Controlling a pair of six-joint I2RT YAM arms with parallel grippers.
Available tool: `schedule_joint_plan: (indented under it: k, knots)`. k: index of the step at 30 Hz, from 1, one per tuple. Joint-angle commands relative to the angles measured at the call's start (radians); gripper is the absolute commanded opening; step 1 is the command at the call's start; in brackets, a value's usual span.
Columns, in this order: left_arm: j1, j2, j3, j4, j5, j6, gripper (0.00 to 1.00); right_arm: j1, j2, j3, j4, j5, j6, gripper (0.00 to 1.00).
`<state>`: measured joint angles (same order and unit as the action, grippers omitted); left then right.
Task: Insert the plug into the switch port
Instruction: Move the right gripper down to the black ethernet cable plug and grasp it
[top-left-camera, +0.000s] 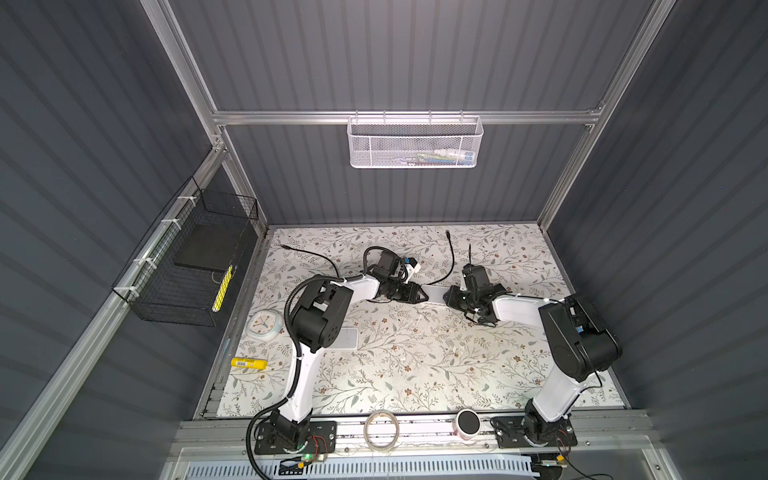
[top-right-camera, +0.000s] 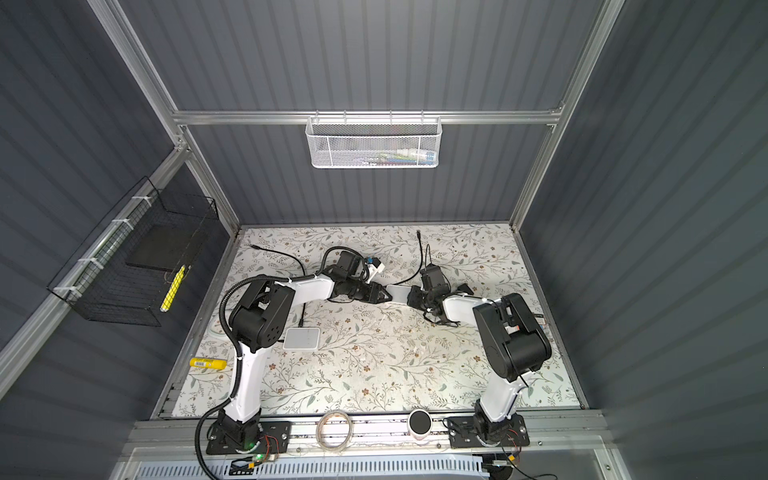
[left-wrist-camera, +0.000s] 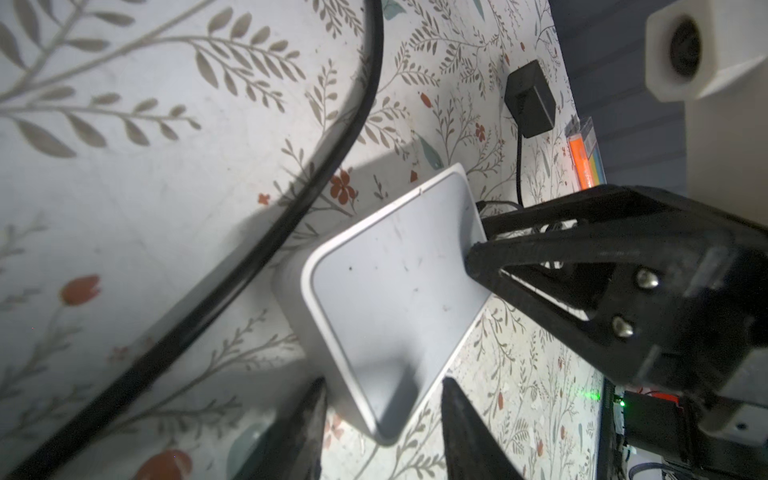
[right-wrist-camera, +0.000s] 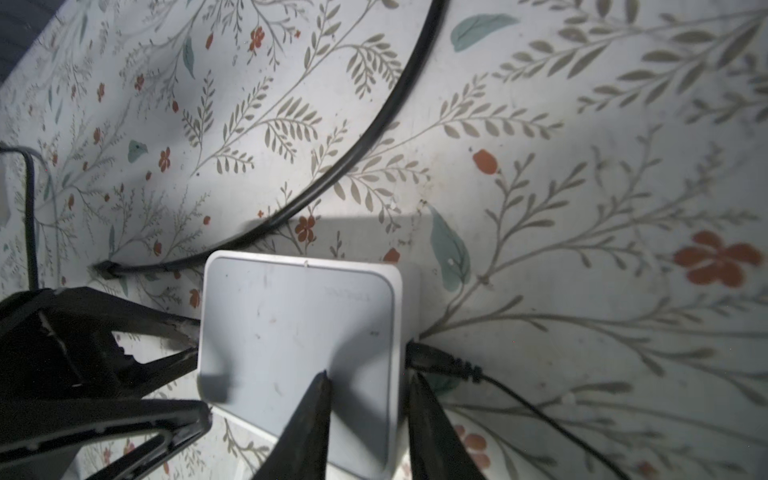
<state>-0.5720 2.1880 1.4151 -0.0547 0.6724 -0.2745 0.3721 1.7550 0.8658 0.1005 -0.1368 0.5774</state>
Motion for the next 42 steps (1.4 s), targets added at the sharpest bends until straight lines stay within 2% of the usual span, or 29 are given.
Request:
schedule_joint_plan:
  k: [1, 4, 10, 12, 18, 23, 27, 32, 42]
  knots:
    - [-0.037, -0.03, -0.044, -0.043, 0.031, -0.017, 0.45, 0.012, -0.04, 0.026, -0.149, -0.067, -0.128, 0.33]
    - [-0.03, -0.095, -0.056, -0.038, 0.0, -0.023, 0.45, 0.012, -0.1, 0.057, -0.283, -0.046, -0.235, 0.33]
    - [0.037, -0.285, -0.104, -0.045, -0.136, -0.029, 0.55, 0.044, -0.171, 0.192, -0.452, -0.024, -0.476, 0.34]
    - [0.071, -0.357, -0.136, -0.045, -0.181, -0.028, 0.6, 0.067, -0.15, 0.251, -0.471, -0.005, -0.54, 0.35]
    - [0.219, -0.6, -0.276, -0.042, -0.31, -0.071, 0.63, 0.159, 0.044, 0.495, -0.521, -0.032, -0.676, 0.35]
    - [0.379, -0.739, -0.383, -0.078, -0.291, -0.106, 0.65, 0.247, 0.228, 0.691, -0.507, -0.038, -0.724, 0.38]
    - [0.454, -0.802, -0.468, -0.066, -0.262, -0.158, 0.65, 0.282, 0.37, 0.828, -0.517, -0.052, -0.719, 0.39]
    - [0.479, -0.828, -0.532, -0.042, -0.237, -0.186, 0.64, 0.297, 0.51, 0.98, -0.569, -0.042, -0.724, 0.39]
    - [0.491, -0.793, -0.551, 0.01, -0.194, -0.201, 0.63, 0.3, 0.607, 1.072, -0.689, -0.011, -0.792, 0.4]
